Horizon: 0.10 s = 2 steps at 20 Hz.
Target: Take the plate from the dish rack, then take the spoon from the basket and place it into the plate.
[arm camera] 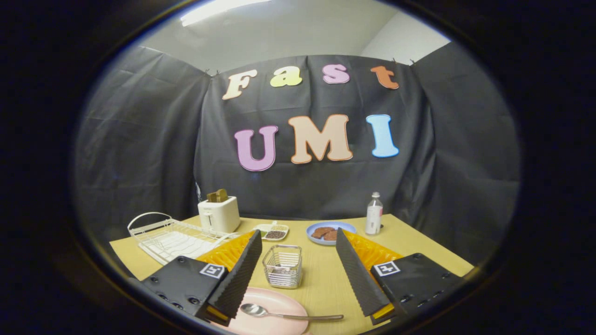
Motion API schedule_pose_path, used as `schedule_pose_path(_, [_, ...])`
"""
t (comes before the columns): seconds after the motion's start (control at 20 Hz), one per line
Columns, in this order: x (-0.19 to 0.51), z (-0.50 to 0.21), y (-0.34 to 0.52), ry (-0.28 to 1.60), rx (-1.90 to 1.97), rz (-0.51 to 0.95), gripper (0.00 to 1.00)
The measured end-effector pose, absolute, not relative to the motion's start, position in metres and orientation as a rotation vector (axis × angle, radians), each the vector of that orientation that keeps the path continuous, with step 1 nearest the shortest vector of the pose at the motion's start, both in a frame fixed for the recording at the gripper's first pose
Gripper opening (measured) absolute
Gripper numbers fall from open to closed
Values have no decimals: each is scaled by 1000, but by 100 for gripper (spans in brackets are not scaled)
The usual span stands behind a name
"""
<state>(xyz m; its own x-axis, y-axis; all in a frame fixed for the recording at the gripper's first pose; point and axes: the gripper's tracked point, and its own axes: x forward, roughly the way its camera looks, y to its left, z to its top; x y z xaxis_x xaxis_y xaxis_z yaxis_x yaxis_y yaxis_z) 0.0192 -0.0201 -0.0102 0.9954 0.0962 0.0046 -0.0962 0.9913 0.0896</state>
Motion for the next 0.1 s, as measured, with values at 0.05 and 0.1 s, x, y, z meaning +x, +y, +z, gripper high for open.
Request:
schedule_pose_path(0.05, [19,-9,-22,-2,88,91,99])
schedule_pose_path(0.1, [19,-9,-24,-3,90,89,99])
